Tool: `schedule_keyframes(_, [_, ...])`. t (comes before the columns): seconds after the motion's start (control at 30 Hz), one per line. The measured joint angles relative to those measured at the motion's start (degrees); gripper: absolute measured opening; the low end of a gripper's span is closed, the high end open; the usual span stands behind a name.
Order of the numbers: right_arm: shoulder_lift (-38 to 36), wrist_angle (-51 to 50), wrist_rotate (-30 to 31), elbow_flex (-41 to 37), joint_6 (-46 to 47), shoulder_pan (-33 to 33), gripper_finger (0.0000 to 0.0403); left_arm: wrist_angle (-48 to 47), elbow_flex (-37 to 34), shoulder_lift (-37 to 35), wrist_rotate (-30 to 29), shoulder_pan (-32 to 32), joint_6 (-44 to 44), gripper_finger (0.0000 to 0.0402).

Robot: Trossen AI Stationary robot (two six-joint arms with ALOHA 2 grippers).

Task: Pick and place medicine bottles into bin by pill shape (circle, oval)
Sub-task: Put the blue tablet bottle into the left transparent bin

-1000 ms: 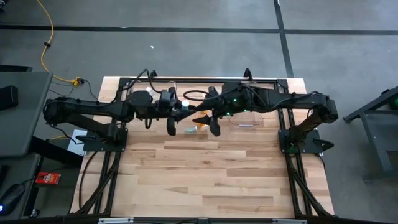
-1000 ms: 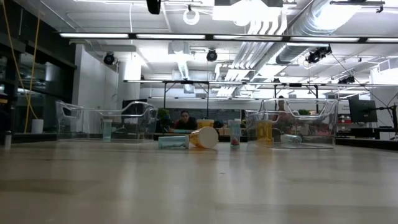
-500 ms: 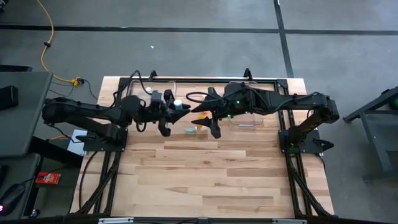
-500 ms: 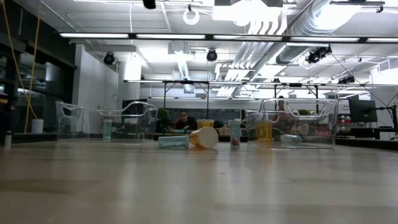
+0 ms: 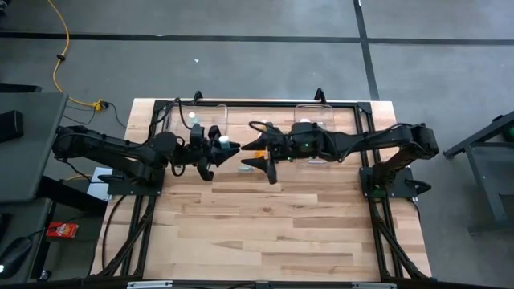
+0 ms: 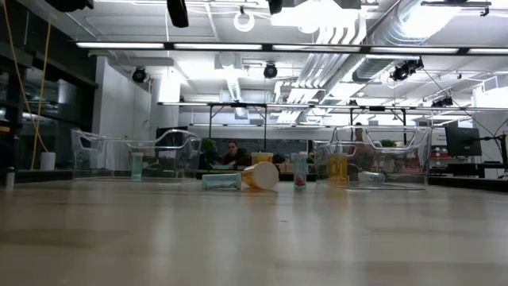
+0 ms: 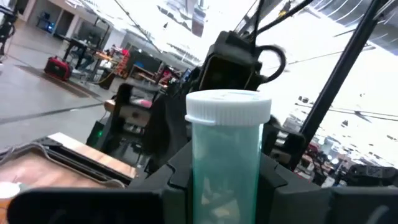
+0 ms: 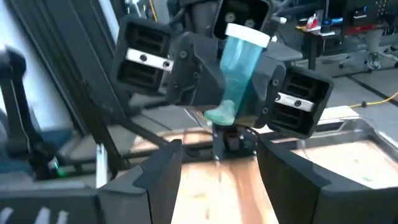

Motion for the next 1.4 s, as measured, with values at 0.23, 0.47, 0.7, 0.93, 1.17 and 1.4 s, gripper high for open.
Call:
schedule_keyframes(0.23, [1.9,11.2,2.9,-3.9,9.1,0.3,0.0201,1.2,0.0,0.6,-0.8,0.3,0.0,0.0074])
schedule_keyframes(0.47, [7.9,24.5,-0.5,-3.9,22.0,1.0,0.0201,3.6,0.0,0.6,-3.6,0.7,1.0,0.0074])
schedule_keyframes(0.7, [9.1,33.1,-5.6,-3.9,34.6,-0.9,0.0201,7.3,0.0,0.6,0.0,3.5,-1.4,0.0074])
schedule_keyframes(0.93, [9.1,33.1,-7.5,-3.9,44.1,-2.7,0.0201,8.3,0.0,0.6,2.9,5.1,-3.4,0.0074])
schedule_keyframes(1.17, [6.0,28.1,-20.6,-3.9,39.6,-5.3,0.0201,5.4,0.0,0.3,13.0,6.7,-2.9,0.0074])
schedule_keyframes(1.4, [-3.2,6.9,-10.4,-3.8,22.2,-6.8,0.0201,-2.9,0.1,-0.9,12.2,6.5,0.7,0.0074])
